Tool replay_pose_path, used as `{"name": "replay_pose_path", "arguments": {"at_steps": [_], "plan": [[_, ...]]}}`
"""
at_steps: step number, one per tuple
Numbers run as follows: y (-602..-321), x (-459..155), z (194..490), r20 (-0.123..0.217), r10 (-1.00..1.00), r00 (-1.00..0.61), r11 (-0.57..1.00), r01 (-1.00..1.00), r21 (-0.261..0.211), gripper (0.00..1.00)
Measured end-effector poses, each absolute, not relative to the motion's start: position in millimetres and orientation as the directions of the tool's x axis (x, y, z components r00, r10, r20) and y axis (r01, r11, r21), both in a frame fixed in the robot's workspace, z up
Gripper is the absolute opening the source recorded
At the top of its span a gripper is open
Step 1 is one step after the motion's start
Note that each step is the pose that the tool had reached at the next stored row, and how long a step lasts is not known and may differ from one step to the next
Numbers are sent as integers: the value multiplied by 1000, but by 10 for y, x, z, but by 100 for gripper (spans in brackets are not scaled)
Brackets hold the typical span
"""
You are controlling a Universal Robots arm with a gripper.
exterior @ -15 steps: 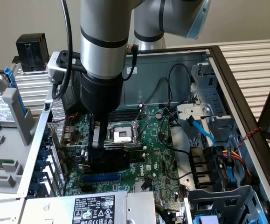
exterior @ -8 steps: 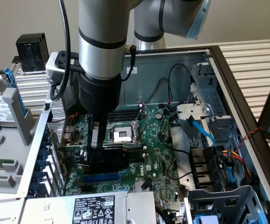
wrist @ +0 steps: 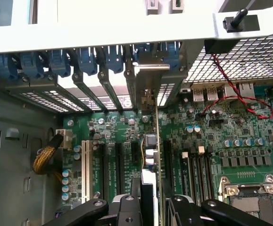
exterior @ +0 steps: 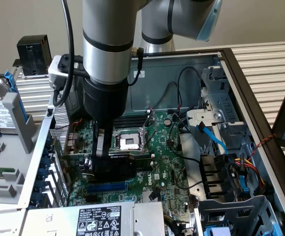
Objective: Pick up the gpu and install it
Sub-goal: 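Insert the gpu into the slot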
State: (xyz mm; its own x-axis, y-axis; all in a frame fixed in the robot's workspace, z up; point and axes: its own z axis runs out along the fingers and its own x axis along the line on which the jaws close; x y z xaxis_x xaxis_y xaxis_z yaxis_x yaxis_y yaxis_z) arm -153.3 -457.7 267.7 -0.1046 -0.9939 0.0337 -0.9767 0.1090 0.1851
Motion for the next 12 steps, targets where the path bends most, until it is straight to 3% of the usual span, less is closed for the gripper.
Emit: {"name": "replay_pose_path", "arguments": {"at_steps": [12], "plan": [[-4624, -1538, 2672, 34, -994, -105, 109, -977, 183, 27]]}}
